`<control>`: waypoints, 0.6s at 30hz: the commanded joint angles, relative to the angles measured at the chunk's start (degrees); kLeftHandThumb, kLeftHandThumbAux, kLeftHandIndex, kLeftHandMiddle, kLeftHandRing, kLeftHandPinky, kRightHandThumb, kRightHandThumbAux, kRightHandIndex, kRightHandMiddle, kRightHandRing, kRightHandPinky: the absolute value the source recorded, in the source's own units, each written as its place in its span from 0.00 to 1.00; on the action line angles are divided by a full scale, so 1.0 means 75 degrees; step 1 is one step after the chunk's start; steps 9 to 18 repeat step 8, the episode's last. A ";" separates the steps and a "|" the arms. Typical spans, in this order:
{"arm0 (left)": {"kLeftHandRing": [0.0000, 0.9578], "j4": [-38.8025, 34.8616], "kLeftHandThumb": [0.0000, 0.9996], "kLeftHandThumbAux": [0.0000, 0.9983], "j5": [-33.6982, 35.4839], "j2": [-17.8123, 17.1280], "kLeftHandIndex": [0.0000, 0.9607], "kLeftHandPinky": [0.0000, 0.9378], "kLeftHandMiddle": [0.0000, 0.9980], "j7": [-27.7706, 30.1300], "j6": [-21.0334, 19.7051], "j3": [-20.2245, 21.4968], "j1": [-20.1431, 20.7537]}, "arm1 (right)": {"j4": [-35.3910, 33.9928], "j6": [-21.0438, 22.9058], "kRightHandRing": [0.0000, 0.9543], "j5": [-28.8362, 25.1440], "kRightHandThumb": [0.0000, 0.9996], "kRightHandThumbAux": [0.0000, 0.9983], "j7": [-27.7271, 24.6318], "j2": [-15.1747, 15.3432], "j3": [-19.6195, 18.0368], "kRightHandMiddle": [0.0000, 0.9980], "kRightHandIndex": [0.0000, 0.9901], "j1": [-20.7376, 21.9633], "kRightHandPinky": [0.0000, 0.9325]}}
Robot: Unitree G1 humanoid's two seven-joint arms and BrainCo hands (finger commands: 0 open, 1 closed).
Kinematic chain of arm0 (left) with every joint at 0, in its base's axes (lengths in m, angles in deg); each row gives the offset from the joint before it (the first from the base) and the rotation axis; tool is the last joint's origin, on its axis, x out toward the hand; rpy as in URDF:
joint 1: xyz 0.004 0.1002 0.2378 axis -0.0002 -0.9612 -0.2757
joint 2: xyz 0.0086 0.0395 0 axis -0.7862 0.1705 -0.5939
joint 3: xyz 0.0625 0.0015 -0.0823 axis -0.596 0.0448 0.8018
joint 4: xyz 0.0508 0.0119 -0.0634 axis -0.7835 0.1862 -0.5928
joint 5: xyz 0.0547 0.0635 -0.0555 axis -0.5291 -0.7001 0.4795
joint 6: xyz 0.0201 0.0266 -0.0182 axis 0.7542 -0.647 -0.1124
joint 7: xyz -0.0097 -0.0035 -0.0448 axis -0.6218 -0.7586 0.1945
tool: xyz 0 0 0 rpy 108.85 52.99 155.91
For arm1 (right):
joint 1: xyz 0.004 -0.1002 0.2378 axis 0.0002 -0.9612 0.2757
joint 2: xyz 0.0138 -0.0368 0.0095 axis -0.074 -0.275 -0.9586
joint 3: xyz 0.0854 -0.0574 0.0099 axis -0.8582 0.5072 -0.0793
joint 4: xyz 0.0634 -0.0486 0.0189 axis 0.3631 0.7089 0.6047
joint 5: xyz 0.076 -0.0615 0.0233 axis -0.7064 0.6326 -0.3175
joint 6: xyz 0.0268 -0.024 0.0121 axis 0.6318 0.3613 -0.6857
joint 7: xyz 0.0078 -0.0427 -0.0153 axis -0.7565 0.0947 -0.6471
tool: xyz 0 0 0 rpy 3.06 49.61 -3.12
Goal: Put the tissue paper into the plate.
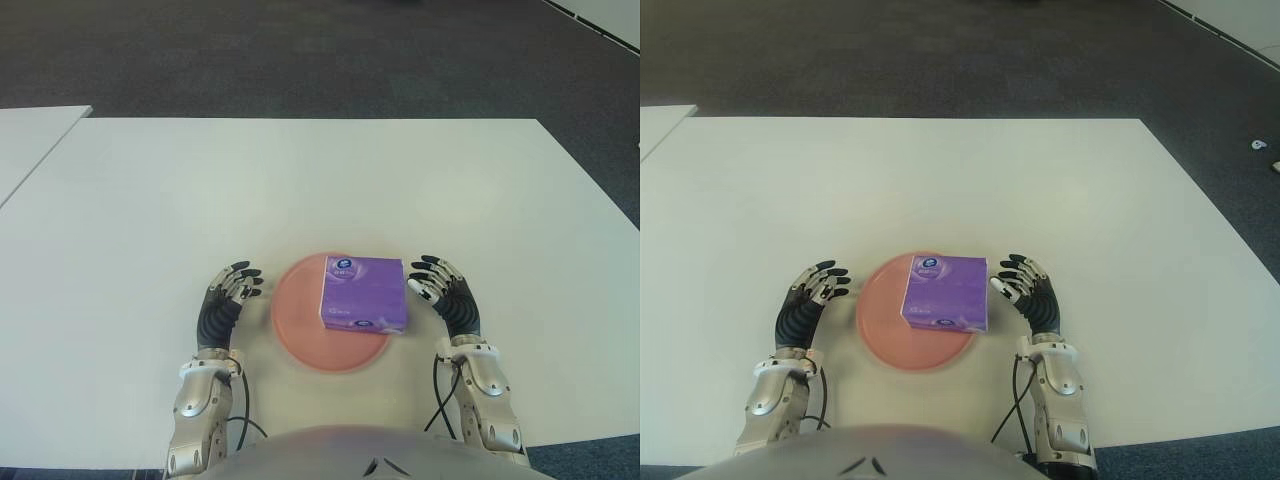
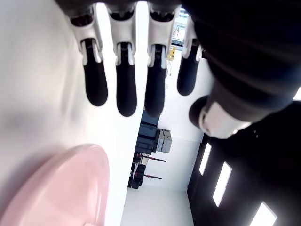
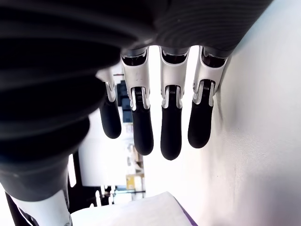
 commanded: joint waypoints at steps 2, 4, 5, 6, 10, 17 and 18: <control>0.42 0.0089 0.30 0.67 -0.0024 0.0014 0.32 0.44 0.39 -0.0041 -0.0480 -0.0072 -0.0319 | 0.0352 0.0530 0.41 -0.0095 0.30 0.76 -0.0008 -0.0088 0.0020 0.37 0.27 -0.0375 0.43; 0.42 0.0052 0.30 0.66 -0.0034 0.0012 0.32 0.44 0.39 -0.0048 -0.0500 -0.0065 -0.0334 | 0.0288 0.0550 0.41 -0.0039 0.29 0.76 0.0045 -0.0097 0.0059 0.37 0.27 -0.0395 0.43; 0.42 0.0023 0.30 0.66 -0.0037 0.0009 0.32 0.44 0.39 -0.0054 -0.0525 -0.0063 -0.0345 | 0.0271 0.0551 0.41 0.0007 0.29 0.76 0.0066 -0.0089 0.0081 0.37 0.27 -0.0409 0.43; 0.42 0.0003 0.30 0.66 -0.0038 0.0008 0.32 0.44 0.39 -0.0055 -0.0545 -0.0060 -0.0352 | 0.0263 0.0550 0.41 0.0037 0.28 0.76 0.0078 -0.0081 0.0095 0.37 0.26 -0.0419 0.42; 0.42 -0.0033 0.30 0.66 -0.0041 0.0012 0.31 0.44 0.39 -0.0060 -0.0585 -0.0059 -0.0363 | 0.0249 0.0540 0.41 0.0091 0.26 0.75 0.0092 -0.0056 0.0117 0.37 0.26 -0.0442 0.42; 0.42 -0.0033 0.30 0.66 -0.0041 0.0012 0.31 0.44 0.39 -0.0060 -0.0585 -0.0059 -0.0363 | 0.0249 0.0540 0.41 0.0091 0.26 0.75 0.0092 -0.0056 0.0117 0.37 0.26 -0.0442 0.42; 0.42 -0.0033 0.30 0.66 -0.0041 0.0012 0.31 0.44 0.39 -0.0060 -0.0585 -0.0059 -0.0363 | 0.0249 0.0540 0.41 0.0091 0.26 0.75 0.0092 -0.0056 0.0117 0.37 0.26 -0.0442 0.42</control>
